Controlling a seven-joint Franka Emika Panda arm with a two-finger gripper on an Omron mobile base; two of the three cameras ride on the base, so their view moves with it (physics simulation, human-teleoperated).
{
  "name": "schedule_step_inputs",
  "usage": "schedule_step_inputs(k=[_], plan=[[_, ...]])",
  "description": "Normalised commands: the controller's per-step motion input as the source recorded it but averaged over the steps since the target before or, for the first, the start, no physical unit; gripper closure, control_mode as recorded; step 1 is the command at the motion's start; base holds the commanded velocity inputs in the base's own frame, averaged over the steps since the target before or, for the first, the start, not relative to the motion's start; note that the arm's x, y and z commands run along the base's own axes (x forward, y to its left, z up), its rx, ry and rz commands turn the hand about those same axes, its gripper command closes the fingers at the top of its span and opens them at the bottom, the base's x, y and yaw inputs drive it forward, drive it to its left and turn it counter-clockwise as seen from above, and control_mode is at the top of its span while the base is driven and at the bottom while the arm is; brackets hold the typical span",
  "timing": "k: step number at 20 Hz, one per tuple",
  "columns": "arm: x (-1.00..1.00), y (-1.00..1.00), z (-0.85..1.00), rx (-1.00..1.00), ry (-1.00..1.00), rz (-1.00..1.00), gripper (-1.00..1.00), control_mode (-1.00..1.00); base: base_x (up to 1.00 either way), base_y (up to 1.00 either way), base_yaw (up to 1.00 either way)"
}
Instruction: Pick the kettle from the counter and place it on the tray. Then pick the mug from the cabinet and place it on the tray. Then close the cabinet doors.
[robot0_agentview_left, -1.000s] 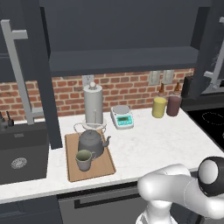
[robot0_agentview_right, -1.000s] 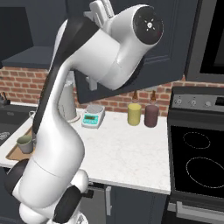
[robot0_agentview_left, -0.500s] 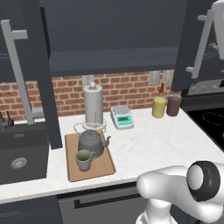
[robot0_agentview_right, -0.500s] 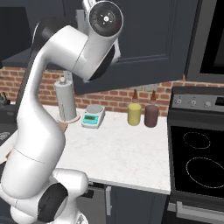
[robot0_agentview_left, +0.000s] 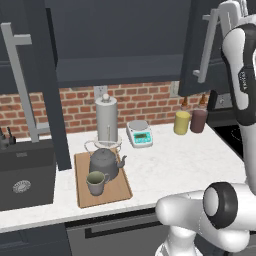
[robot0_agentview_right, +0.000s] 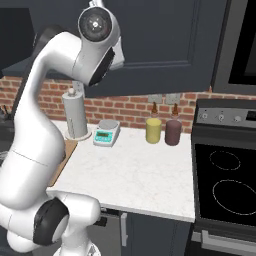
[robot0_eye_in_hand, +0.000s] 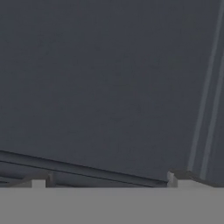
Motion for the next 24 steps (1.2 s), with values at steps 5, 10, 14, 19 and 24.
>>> schedule_step_inputs(k=[5, 10, 14, 19, 24], plan=[[0.94, 0.0, -0.42, 0.0, -0.04, -0.04, -1.0, -1.0, 0.0, 0.0, 0.0], [0.85, -0.15, -0.43, 0.0, -0.08, -0.01, -1.0, -1.0, 0.0, 0.0, 0.0], [0.84, -0.17, -0.45, 0.0, -0.08, 0.0, -1.0, -1.0, 0.0, 0.0, 0.0], [0.78, -0.19, -0.43, 0.0, -0.09, 0.0, -1.0, -1.0, 0.0, 0.0, 0.0], [0.72, -0.2, -0.43, 0.0, -0.07, -0.01, -1.0, -1.0, 0.0, 0.0, 0.0]])
